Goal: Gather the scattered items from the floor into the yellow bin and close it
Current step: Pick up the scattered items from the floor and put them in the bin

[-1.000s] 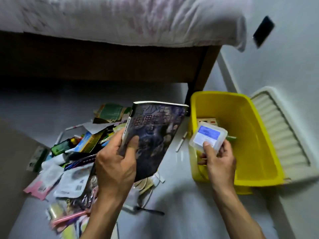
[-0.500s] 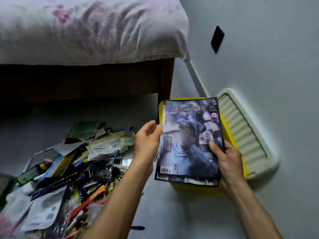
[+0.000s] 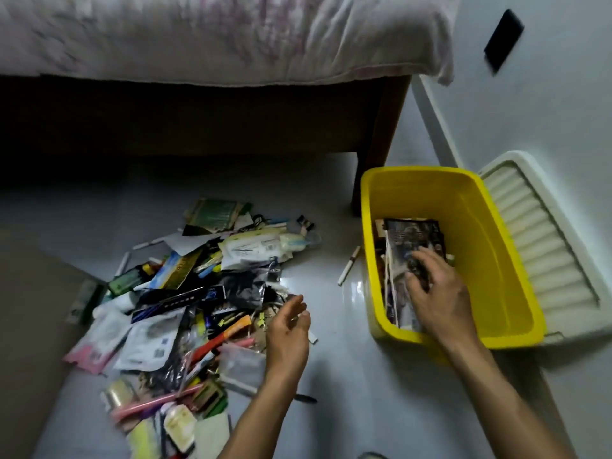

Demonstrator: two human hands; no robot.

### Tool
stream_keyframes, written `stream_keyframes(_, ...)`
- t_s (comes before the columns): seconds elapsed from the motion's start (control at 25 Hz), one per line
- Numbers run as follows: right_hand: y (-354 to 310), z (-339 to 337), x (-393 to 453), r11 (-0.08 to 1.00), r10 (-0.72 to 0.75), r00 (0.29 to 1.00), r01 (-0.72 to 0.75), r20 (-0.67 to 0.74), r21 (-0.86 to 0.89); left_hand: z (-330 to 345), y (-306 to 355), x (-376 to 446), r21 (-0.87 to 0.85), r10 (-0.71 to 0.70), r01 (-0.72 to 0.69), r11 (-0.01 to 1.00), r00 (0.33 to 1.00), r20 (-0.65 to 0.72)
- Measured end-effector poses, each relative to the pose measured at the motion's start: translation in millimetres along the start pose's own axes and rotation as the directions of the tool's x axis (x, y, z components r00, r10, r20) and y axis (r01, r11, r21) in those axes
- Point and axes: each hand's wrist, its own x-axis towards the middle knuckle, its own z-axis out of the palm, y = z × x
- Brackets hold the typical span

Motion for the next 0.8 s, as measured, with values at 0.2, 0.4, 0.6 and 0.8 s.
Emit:
stream_keyframes(0.2,-70.3,75.1,-63.1,0.965,-0.263,0.951,0.26,0.159,0.044,-61.7,-34.2,-7.9,0.098,-0.054,0.067,0.993,0.99,-0.13)
stream_keyframes(0.4,-94.4,159.8,-85.8,0.963,-0.237,0.798,0.267,0.554,0.027,-130.3,-59.5,13.9,0.305,-0.049,0.12,0.945,0.972,-0.231)
stream_keyframes(0.6,-130.6,239.1,-26.1,0.885,-0.326,0.733,0.459,0.598,-0.081,-174.5,-45.8,70.5,0.615,0.222,0.027,0.788,0.919,-0.325)
stream_keyframes(0.8,-136.0,291.4,-5.2,0.777,-0.24,0.633,0.58,0.736,-0.245,-210.5,-19.3,149.2,0.958,0.286,0.016,0.288,0.953,-0.102)
